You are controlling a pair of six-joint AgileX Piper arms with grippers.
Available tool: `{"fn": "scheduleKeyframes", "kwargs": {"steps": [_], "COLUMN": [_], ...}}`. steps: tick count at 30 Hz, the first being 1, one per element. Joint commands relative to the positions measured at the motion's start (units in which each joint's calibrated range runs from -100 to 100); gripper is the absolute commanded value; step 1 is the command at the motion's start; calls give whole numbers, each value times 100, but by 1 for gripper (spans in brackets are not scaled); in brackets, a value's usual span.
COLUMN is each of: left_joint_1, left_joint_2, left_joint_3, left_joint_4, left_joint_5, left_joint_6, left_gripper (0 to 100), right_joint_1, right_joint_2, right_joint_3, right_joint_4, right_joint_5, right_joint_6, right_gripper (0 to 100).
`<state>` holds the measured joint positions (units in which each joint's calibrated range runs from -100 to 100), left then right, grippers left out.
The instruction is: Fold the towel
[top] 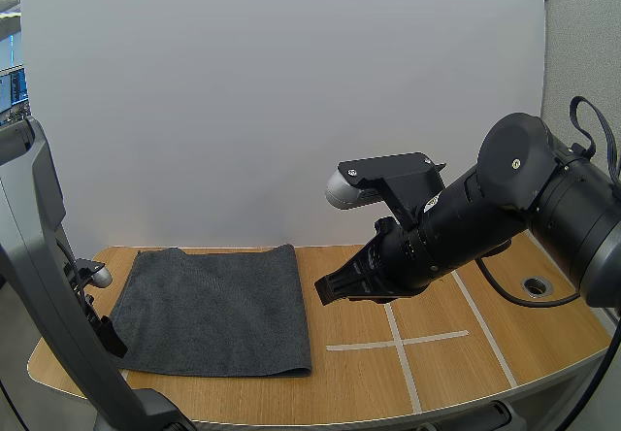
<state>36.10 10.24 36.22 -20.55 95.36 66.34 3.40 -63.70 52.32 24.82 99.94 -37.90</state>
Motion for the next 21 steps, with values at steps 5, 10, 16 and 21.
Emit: {"fn": "scheduleKeyframes", "kwargs": {"steps": [5,10,16,21], "left_joint_1": [5,5,5,5], "left_joint_2": [-58,91,502,554], "left_joint_3": [38,38,38,38], "left_joint_4": [-3,-151,-143,-210], "left_joint_5": [-406,-319,-301,-16], "left_joint_6": [52,52,12,14], "left_gripper": [89,89,89,89], "right_joint_1": [-21,-21,-21,-21], "right_joint_2": [-21,-21,-21,-21], "right_joint_3": [-2,-2,-2,-2], "right_joint_4": [-19,-19,-19,-19], "right_joint_5": [6,6,6,6], "right_joint_6": [-44,-44,-44,-44], "right_gripper": [0,0,0,0]}}
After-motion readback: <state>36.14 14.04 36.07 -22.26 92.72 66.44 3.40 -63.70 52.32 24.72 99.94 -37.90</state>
